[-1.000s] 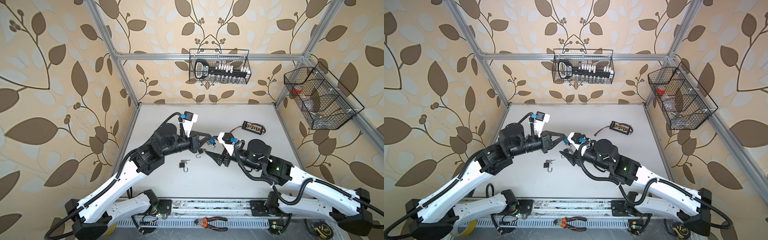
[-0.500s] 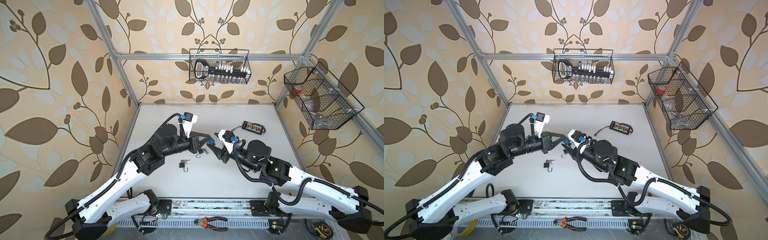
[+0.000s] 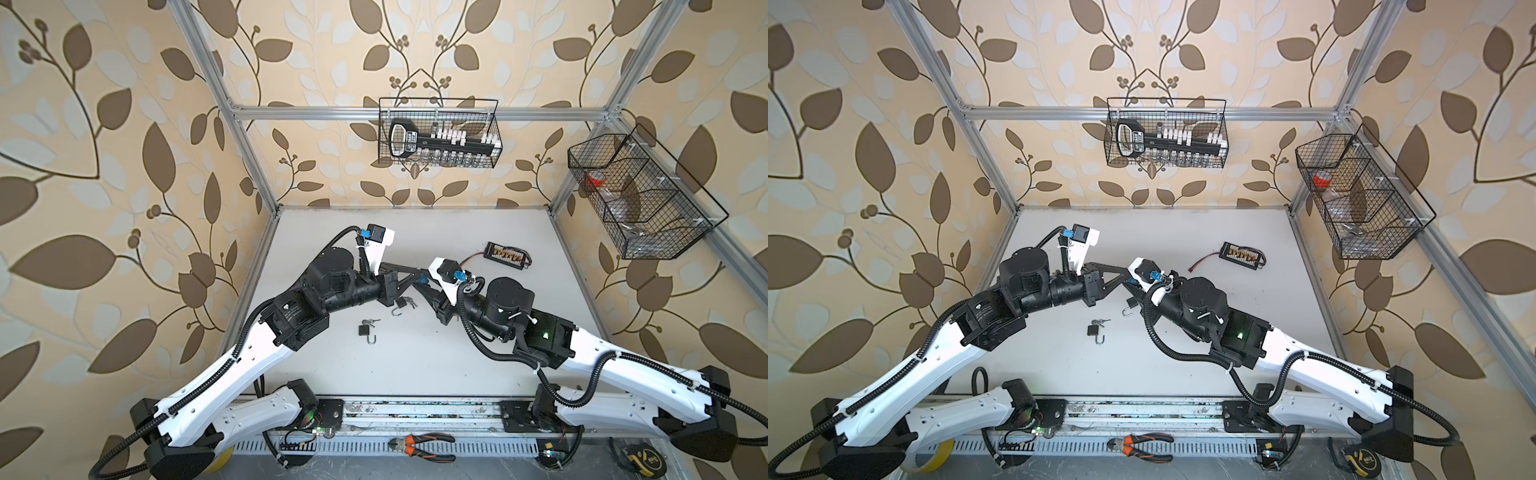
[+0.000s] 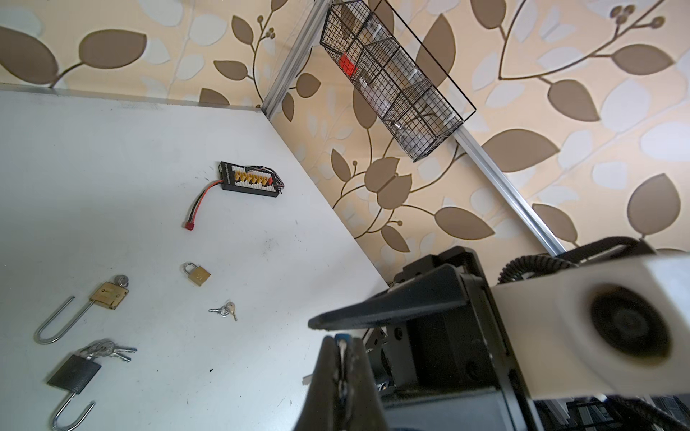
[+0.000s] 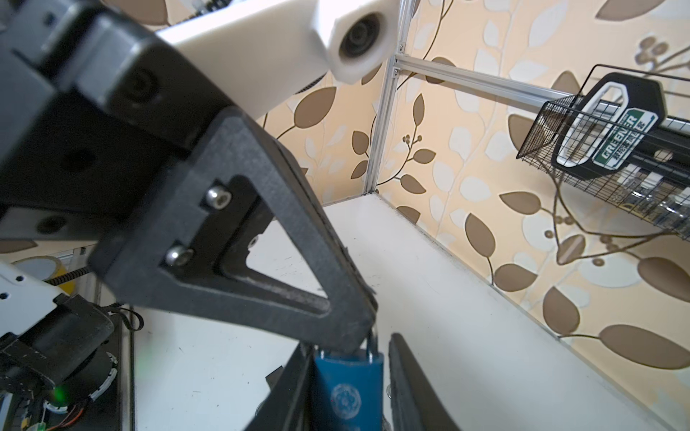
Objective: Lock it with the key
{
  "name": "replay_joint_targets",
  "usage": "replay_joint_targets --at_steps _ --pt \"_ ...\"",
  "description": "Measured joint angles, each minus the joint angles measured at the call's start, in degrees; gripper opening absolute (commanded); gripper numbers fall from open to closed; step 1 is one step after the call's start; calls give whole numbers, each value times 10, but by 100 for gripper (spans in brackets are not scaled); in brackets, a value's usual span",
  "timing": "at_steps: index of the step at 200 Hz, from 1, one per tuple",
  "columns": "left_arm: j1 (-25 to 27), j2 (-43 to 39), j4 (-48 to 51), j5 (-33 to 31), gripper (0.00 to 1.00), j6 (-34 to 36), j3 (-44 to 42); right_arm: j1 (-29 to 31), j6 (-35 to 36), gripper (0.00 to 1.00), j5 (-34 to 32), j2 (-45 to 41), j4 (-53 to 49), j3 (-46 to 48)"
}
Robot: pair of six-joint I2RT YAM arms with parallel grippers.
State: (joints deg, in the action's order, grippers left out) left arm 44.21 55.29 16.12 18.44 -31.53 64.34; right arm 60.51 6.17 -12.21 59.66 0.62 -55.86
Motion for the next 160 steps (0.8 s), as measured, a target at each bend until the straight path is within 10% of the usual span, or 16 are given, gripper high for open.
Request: replay_joint_targets --at_steps 92,160 --pt "0 0 0 0 0 0 0 1 -6 0 -1 0 -4 -1" --pt "0 -20 -15 10 44 -3 0 0 -10 0 0 -36 2 10"
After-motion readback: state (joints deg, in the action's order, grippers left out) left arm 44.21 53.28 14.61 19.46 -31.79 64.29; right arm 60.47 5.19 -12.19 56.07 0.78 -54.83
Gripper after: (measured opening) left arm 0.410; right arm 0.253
